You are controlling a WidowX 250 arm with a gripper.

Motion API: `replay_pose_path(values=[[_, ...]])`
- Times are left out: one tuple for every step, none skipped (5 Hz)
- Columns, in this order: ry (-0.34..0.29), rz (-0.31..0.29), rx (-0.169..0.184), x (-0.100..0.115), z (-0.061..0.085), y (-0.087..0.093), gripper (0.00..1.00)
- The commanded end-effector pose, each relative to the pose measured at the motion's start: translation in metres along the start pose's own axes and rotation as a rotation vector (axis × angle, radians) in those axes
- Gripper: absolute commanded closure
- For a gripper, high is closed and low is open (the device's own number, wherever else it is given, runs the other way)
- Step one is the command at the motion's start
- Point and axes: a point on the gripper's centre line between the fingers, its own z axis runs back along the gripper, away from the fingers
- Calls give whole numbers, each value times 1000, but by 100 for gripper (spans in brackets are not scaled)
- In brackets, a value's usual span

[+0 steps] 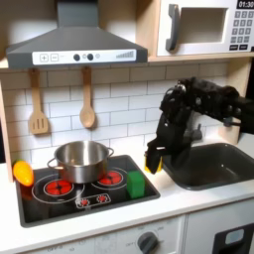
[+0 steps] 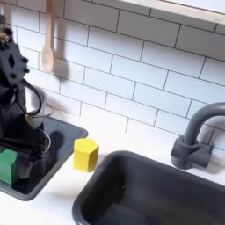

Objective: Reach green block

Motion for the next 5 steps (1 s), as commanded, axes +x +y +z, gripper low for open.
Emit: replay_pose_path(values=[[-20,4,23,17,-8,12,0],[-26,6,33,26,-14,19,0],[-32,5,30,35,-18,22,0],[-31,-6,36,40,-26,26,0],[-27,1,39,44,-32,27,0]])
